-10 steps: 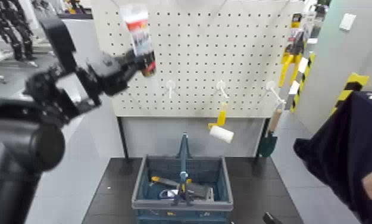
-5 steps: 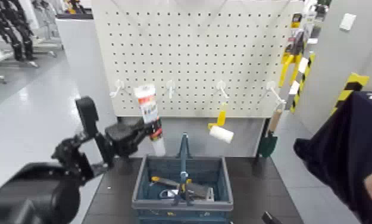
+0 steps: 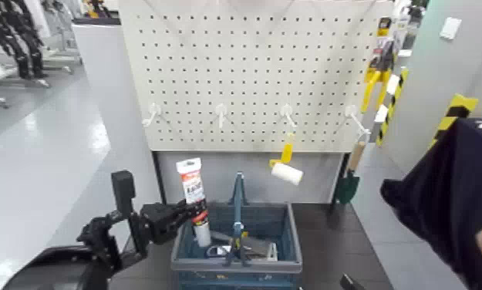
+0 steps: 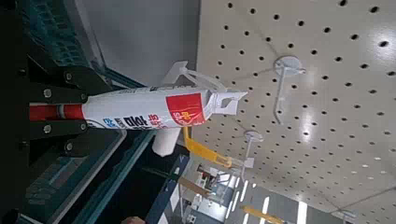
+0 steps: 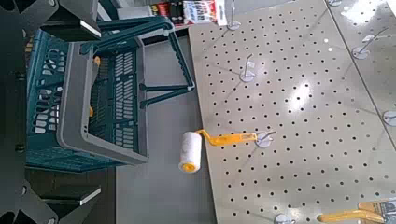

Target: Put the red glue tube into the crate.

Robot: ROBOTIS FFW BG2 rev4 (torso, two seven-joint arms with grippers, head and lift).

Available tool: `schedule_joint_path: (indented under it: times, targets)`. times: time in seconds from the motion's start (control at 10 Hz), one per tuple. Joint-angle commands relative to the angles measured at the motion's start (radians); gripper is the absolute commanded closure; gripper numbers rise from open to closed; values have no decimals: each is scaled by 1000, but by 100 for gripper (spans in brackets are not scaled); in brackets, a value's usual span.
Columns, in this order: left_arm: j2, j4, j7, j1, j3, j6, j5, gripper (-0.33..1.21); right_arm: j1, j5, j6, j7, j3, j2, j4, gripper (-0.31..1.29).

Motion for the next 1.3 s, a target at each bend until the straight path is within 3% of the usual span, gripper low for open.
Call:
schedule_joint_path:
  times: [0.1, 0.6, 0.7, 0.8, 0.9, 1.0, 1.3]
  targets:
    - [-5, 73, -6, -7, 0, -11, -10, 107, -1, -3, 0, 0, 0, -3, 2, 15]
    - [-10, 102, -9, -16, -2, -22, -24, 107, -1, -4, 0, 0, 1, -3, 2, 15]
    - [-11, 103, -9, -16, -2, -9, -27, 91, -1, -4, 0, 2, 0, -3, 2, 15]
    - [-10, 102, -12, -16, -5, -9, -29, 24, 0, -4, 0, 0, 0, -3, 2, 15]
    - [-10, 100, -18, -18, -7, -9, -29, -20, 0, -4, 0, 0, 0, -3, 2, 15]
    - [-10, 97, -18, -21, -5, -13, -29, -3, 0, -4, 0, 0, 0, -3, 2, 15]
    - [-10, 94, -18, -21, -7, -14, -30, -7, 0, -4, 0, 0, -2, -3, 2, 15]
